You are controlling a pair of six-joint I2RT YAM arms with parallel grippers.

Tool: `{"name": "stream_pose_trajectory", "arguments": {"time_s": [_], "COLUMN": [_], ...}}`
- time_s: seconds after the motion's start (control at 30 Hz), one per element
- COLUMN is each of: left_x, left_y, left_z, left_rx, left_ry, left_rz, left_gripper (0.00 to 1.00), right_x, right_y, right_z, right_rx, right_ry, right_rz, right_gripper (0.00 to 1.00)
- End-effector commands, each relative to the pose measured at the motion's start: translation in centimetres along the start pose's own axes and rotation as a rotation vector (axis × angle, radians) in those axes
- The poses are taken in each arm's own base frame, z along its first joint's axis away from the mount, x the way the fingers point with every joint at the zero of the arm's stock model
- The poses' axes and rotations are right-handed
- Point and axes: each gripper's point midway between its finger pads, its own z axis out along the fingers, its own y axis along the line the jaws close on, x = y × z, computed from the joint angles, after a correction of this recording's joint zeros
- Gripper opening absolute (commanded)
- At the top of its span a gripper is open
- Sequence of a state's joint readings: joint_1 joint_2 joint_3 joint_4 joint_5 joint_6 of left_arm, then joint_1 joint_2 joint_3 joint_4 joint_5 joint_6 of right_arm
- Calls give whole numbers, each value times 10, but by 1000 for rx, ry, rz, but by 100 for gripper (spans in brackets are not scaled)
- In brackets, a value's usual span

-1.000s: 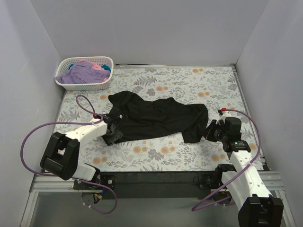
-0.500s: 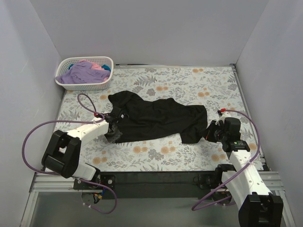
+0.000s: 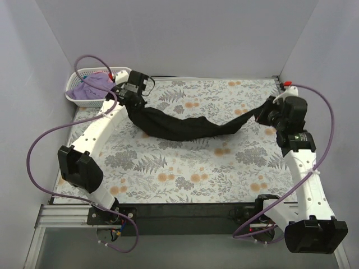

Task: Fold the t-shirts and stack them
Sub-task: Flatten the tshirt out

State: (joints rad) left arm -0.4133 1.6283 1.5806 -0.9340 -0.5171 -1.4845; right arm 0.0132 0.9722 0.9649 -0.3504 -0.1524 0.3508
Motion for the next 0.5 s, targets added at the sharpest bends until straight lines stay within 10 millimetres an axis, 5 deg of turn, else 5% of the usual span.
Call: {"name": "stream_pose_trajectory", "arguments": {"time_s": [0.0,0.13,0.47], "left_x": [-72,-119,-146], "left_y": [2,6,50], "left_z": [-49,-113,-251], "left_rx": [-7,111,482], "left_ry": [-156,-285,-486], "left_rz": [40,11,-80], "left_gripper": [0,0,0], "right_x": [-89,-142,-210], "right_y": [29,52,84], "right_z": [-33,-86,-262], "right_rx": [-17,-25,49], "right_ry": [-201,-365,-797], "right_rz": [-86,-167,-366], "right_gripper": [1,1,1]}}
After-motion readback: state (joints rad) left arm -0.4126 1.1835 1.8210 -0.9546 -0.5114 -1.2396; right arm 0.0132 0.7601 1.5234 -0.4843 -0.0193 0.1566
